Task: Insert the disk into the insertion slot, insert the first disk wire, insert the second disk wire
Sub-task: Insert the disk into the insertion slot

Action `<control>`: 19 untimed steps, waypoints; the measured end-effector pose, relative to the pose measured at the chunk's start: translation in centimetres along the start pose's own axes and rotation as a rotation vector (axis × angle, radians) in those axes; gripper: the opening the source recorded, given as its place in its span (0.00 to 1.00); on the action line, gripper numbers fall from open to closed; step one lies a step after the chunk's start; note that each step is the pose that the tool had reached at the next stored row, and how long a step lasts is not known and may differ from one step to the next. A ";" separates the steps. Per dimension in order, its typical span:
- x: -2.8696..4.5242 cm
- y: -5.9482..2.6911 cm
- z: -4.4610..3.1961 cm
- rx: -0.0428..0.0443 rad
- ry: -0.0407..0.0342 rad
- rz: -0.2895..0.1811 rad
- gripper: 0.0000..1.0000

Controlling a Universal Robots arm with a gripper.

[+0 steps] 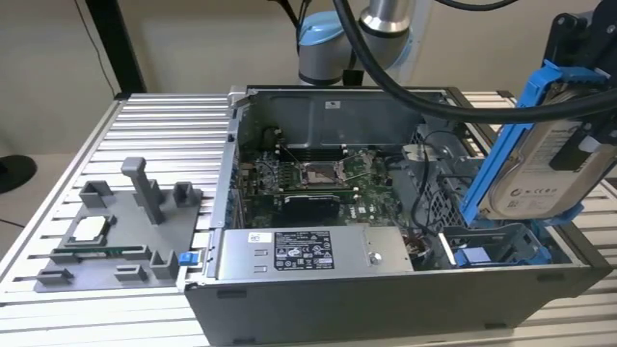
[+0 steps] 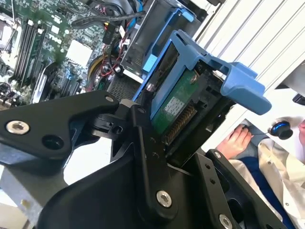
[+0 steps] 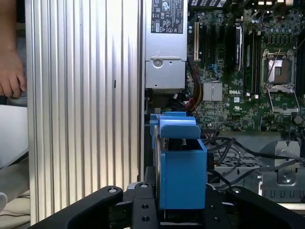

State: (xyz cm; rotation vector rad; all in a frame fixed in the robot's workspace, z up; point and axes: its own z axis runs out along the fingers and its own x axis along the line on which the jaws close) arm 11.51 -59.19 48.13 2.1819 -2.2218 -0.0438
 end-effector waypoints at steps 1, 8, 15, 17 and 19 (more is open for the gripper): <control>0.02 0.00 0.00 0.0000 0.0000 0.000 0.00; 0.16 0.00 0.00 0.0000 -0.0001 0.000 0.00; 0.17 -0.03 0.56 0.0074 -0.0007 0.000 0.00; 0.17 -0.05 0.91 0.0079 -0.0010 0.000 0.00; 0.17 -0.07 1.28 0.0080 -0.0022 0.000 0.00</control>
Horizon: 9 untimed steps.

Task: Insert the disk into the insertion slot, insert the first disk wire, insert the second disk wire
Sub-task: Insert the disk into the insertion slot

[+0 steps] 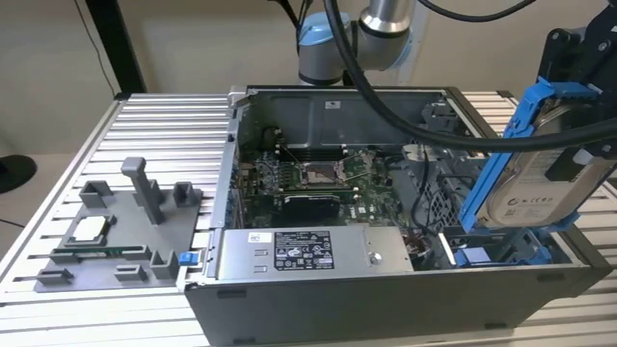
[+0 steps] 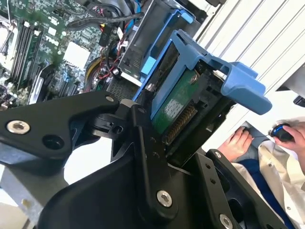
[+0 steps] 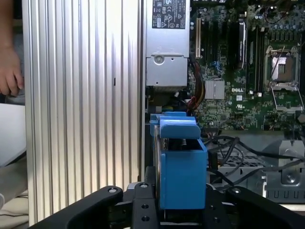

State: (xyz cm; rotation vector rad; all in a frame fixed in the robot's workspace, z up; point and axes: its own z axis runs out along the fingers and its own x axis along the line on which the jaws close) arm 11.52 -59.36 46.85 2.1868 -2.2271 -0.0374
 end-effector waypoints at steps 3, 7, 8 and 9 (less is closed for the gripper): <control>0.01 -0.05 0.33 0.0007 -0.0090 0.000 0.00; 0.00 -0.10 0.49 0.0058 -0.0392 -0.001 0.00; 0.00 -0.11 0.56 0.0067 -0.0470 -0.002 0.00; 0.01 -0.12 0.66 0.0069 -0.0525 -0.002 0.00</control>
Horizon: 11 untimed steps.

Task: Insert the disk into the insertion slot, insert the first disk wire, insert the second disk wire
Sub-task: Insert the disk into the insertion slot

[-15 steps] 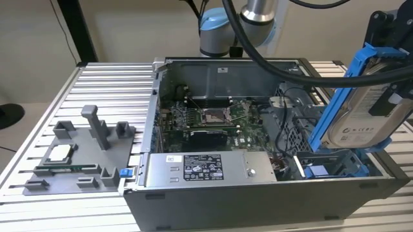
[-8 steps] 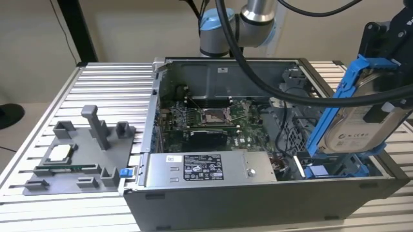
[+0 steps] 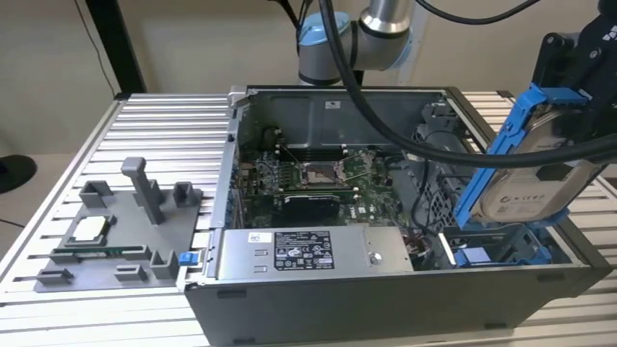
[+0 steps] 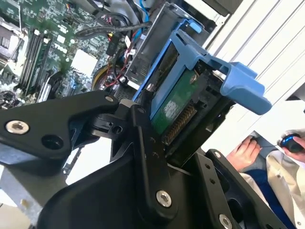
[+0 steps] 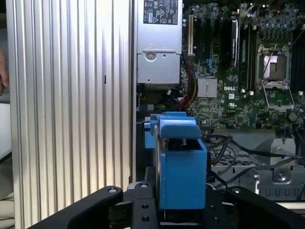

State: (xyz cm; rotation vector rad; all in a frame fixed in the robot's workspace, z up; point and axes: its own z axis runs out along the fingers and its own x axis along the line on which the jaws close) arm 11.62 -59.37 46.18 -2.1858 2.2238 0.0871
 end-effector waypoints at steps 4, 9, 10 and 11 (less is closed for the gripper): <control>0.09 -0.11 0.54 0.0002 -0.0162 0.000 0.00; 0.19 -0.36 1.33 0.0000 -0.0279 -0.001 0.00; 0.19 -0.36 1.36 0.0001 -0.0284 -0.001 0.00; 0.19 -0.36 1.36 0.0001 -0.0284 -0.001 0.00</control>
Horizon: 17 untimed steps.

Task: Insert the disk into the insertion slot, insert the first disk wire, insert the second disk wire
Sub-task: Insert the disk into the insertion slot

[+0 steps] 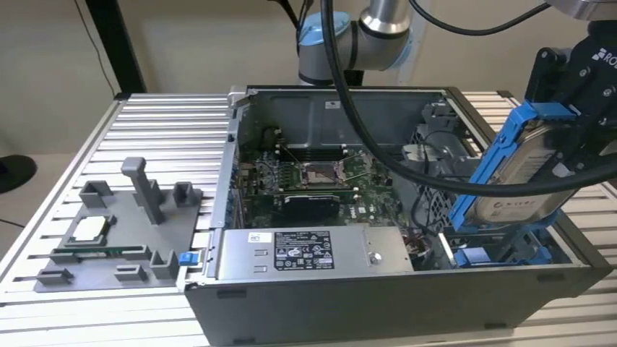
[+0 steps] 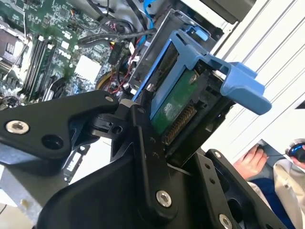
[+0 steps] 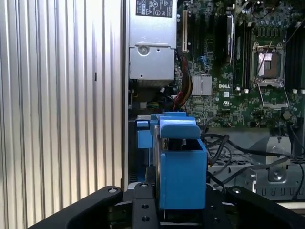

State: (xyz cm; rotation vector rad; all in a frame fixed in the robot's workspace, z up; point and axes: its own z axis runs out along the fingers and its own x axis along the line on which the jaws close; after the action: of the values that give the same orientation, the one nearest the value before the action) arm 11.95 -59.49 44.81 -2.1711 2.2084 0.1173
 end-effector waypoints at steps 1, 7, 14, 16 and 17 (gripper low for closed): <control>0.00 0.00 0.00 0.0000 0.0000 0.000 0.00; 0.00 -0.01 0.03 0.0000 -0.0002 0.000 0.00; 0.00 -0.01 0.05 0.0000 -0.0002 0.000 0.00; 0.00 -0.01 0.06 0.0000 -0.0002 0.000 0.00; 0.01 -0.01 0.06 0.0000 -0.0002 0.000 0.00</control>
State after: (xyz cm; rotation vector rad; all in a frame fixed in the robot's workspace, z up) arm 11.96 -59.49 44.75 -2.1711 2.2081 0.1175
